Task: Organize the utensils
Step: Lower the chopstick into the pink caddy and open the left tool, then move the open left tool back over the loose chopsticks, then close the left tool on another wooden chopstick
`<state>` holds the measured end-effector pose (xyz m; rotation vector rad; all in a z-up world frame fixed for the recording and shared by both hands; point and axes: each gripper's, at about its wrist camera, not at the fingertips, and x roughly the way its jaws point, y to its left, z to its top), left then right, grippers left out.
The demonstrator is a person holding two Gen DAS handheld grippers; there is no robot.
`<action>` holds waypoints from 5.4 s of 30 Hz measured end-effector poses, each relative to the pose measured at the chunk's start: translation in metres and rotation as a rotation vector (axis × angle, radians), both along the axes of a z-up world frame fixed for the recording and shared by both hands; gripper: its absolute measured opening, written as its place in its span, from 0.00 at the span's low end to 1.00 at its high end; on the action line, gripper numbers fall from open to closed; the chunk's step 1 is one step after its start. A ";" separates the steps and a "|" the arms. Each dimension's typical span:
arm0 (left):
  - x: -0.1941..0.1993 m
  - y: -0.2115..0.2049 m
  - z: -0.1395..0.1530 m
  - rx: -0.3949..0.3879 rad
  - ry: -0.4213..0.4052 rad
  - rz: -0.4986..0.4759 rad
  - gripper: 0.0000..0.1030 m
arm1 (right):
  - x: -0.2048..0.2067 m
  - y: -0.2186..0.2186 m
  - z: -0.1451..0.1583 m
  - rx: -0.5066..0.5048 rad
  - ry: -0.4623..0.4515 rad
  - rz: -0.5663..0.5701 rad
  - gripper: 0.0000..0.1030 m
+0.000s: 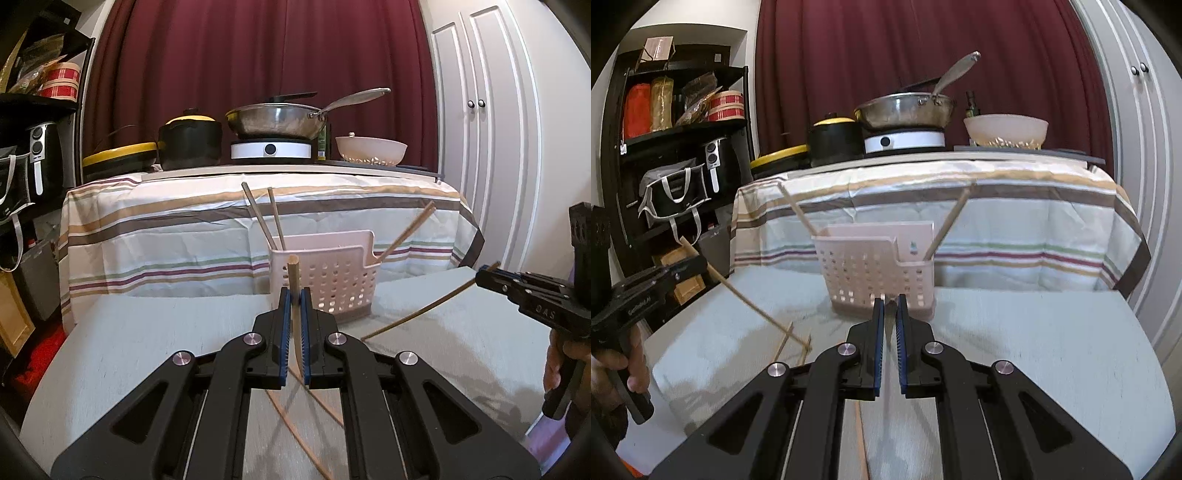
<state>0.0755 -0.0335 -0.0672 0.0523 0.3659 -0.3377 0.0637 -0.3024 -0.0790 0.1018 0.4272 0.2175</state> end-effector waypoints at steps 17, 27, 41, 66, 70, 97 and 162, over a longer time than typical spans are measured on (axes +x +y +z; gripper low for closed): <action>0.051 0.000 0.022 -0.045 0.014 -0.020 0.05 | 0.050 0.004 0.023 0.029 -0.064 0.008 0.07; 0.065 -0.003 0.074 -0.109 -0.031 -0.085 0.05 | 0.060 -0.008 0.065 0.070 -0.125 0.029 0.07; 0.110 -0.021 0.152 -0.131 -0.193 -0.109 0.05 | 0.095 -0.021 0.132 0.076 -0.270 0.023 0.07; 0.169 -0.051 0.069 -0.097 -0.036 -0.077 0.51 | 0.132 -0.007 0.066 0.047 -0.147 0.010 0.43; 0.144 -0.046 0.069 -0.089 -0.047 -0.074 0.61 | 0.107 -0.009 0.069 0.047 -0.170 -0.003 0.46; -0.025 -0.012 -0.087 -0.007 0.238 0.079 0.62 | -0.059 0.006 -0.096 0.003 0.081 0.013 0.45; -0.060 0.011 -0.145 -0.062 0.393 0.194 0.06 | -0.077 0.006 -0.134 0.016 0.166 0.013 0.07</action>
